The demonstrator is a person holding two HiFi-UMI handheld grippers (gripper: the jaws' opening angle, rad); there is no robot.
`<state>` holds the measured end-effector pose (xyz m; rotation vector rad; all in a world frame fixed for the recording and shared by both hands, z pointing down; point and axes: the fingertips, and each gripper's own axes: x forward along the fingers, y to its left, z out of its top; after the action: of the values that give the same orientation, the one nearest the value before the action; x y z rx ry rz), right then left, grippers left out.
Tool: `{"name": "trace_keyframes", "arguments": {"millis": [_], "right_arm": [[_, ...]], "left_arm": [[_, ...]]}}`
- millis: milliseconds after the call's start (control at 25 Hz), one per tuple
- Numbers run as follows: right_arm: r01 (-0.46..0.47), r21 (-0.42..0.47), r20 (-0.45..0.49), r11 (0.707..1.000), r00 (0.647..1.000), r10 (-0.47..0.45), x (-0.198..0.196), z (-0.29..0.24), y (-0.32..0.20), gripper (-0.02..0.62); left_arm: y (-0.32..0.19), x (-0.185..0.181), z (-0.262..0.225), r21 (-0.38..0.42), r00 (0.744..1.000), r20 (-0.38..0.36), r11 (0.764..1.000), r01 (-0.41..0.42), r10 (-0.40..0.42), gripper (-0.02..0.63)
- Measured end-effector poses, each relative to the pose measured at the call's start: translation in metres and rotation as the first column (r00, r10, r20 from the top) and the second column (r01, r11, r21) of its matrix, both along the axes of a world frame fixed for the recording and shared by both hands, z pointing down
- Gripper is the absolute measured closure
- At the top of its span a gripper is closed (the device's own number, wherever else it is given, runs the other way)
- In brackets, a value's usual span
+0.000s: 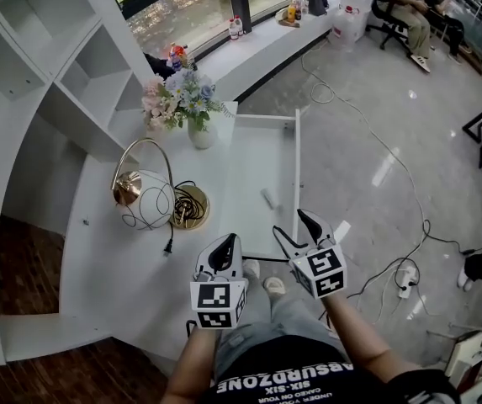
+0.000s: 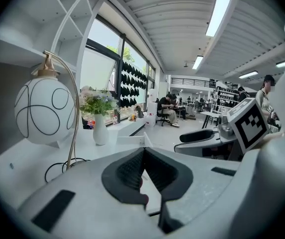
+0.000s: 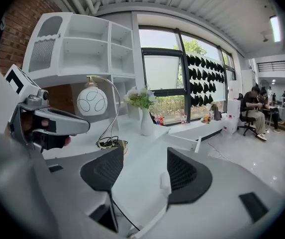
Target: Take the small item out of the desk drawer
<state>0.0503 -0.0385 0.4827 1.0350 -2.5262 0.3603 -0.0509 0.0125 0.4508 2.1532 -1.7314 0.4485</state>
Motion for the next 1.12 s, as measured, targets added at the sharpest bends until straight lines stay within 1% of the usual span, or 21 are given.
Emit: {"name": "trace_keyframes", "arguments": {"millis": [160, 320, 400, 840, 1120], "right_arm": [[-0.001, -0.017, -0.023, 1.0, 1.0, 0.001, -0.007, 0.012, -0.015, 0.348], [-0.005, -0.036, -0.042, 0.999, 0.999, 0.003, -0.012, 0.02, -0.029, 0.348], [-0.009, -0.045, -0.054, 0.999, 0.999, 0.007, -0.015, 0.024, -0.037, 0.348], [-0.044, -0.112, -0.116, 0.993, 0.993, 0.03, -0.029, 0.061, -0.082, 0.348], [-0.042, -0.159, -0.156, 0.986, 0.988, 0.016, -0.04, 0.089, -0.103, 0.344]], "left_arm": [[-0.01, -0.003, 0.009, -0.021, 1.0, -0.022, 1.0, -0.006, 0.005, 0.601], [-0.025, -0.008, 0.019, -0.05, 0.998, -0.065, 0.998, -0.025, 0.021, 0.601], [-0.034, -0.012, 0.022, -0.061, 0.997, -0.074, 0.998, -0.027, 0.022, 0.601], [-0.073, -0.016, 0.046, -0.126, 0.994, -0.058, 0.987, -0.095, 0.088, 0.601], [-0.089, -0.026, 0.059, -0.159, 0.993, -0.062, 0.982, -0.105, 0.097, 0.601]]}}
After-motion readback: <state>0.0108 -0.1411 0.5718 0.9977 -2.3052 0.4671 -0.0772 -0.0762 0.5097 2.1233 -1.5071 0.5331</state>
